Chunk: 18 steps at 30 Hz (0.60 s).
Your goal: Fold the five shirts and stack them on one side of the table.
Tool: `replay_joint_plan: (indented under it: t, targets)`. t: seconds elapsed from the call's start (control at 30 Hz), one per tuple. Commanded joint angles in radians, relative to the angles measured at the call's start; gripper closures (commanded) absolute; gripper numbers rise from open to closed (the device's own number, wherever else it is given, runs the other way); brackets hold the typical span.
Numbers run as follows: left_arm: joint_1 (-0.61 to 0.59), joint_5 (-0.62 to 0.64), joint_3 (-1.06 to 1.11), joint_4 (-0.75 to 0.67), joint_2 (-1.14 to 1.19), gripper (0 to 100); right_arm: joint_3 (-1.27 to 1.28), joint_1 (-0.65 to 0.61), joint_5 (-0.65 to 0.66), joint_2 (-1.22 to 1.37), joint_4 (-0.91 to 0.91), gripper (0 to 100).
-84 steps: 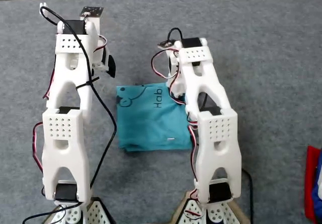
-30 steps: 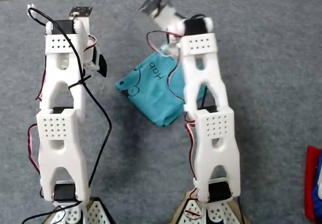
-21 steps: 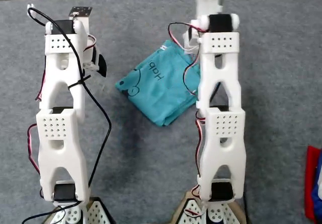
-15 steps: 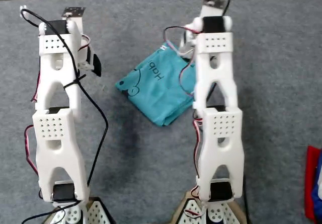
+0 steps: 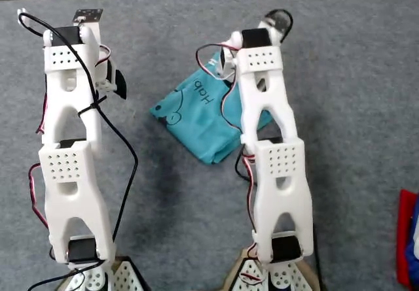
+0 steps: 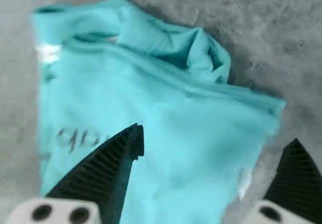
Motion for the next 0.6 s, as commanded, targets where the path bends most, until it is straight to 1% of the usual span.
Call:
replay_joint_plan:
  t: [0.0, 0.1, 0.13, 0.2, 0.37, 0.57]
  targets:
    - [-0.009, -0.006, -0.040, 0.011, -0.074, 75, -0.008, 0.019, -0.012, 0.058, -0.087, 58.8]
    - [-0.008, -0.006, -0.040, 0.011, -0.074, 75, -0.008, 0.019, -0.011, 0.107, -0.133, 59.3]
    - [-0.006, -0.006, -0.040, 0.011, -0.074, 75, -0.008, 0.018, -0.009, 0.111, -0.138, 60.9]
    - [-0.006, -0.006, -0.040, 0.011, -0.074, 75, -0.008, 0.013, 0.029, 0.113, -0.138, 66.8]
    - [-0.006, -0.006, -0.040, 0.011, -0.073, 75, -0.008, 0.007, 0.135, 0.116, -0.132, 89.4]
    - [-0.006, -0.006, -0.040, 0.011, -0.071, 75, -0.007, 0.033, 0.216, 0.114, -0.126, 99.5]
